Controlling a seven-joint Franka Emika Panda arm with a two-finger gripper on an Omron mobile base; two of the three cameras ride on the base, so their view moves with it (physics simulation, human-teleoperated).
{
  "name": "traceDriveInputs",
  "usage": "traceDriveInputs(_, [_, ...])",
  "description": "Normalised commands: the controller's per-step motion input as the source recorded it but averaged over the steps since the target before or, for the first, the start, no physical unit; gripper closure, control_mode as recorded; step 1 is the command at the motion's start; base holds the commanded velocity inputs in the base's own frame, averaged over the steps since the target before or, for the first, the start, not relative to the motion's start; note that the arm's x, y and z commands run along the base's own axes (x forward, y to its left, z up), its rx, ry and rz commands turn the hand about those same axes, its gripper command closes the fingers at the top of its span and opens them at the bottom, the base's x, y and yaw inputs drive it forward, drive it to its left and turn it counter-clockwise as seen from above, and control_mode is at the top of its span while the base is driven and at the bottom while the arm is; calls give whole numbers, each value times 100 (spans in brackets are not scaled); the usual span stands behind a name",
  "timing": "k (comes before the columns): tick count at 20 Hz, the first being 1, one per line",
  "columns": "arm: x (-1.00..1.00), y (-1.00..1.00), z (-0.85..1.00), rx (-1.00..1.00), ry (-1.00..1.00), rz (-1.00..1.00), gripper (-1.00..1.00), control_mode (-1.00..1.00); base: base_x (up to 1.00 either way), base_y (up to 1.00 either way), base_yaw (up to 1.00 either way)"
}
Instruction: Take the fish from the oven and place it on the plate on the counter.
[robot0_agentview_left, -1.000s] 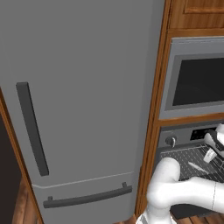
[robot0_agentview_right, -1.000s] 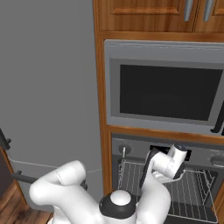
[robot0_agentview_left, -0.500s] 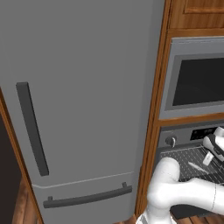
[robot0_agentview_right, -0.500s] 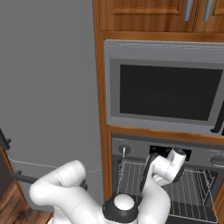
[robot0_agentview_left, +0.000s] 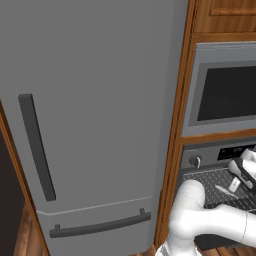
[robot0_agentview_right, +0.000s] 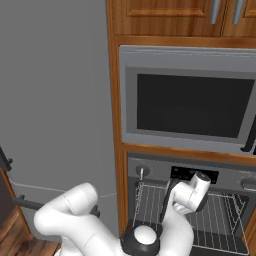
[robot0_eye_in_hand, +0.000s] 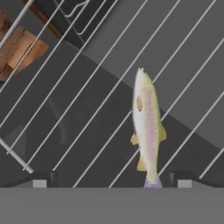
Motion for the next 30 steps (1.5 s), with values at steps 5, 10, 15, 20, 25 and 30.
traceDriveInputs(5, [22, 0, -15, 0, 0, 0, -100, -100, 0, 0, 0])
traceDriveInputs(10, [15, 0, -26, 0, 0, 0, -100, -100, 0, 0, 0])
traceDriveInputs(15, [11, -3, -35, 0, 0, 0, -100, -100, 0, 0, 0])
traceDriveInputs(20, [17, -11, -23, 0, 0, 0, -100, -100, 0, 0, 0])
traceDriveInputs(25, [25, -19, -21, 0, 0, 0, -100, -100, 0, 0, 0])
traceDriveInputs(30, [17, -3, -26, 0, 2, 0, -100, -100, 0, 0, 0])
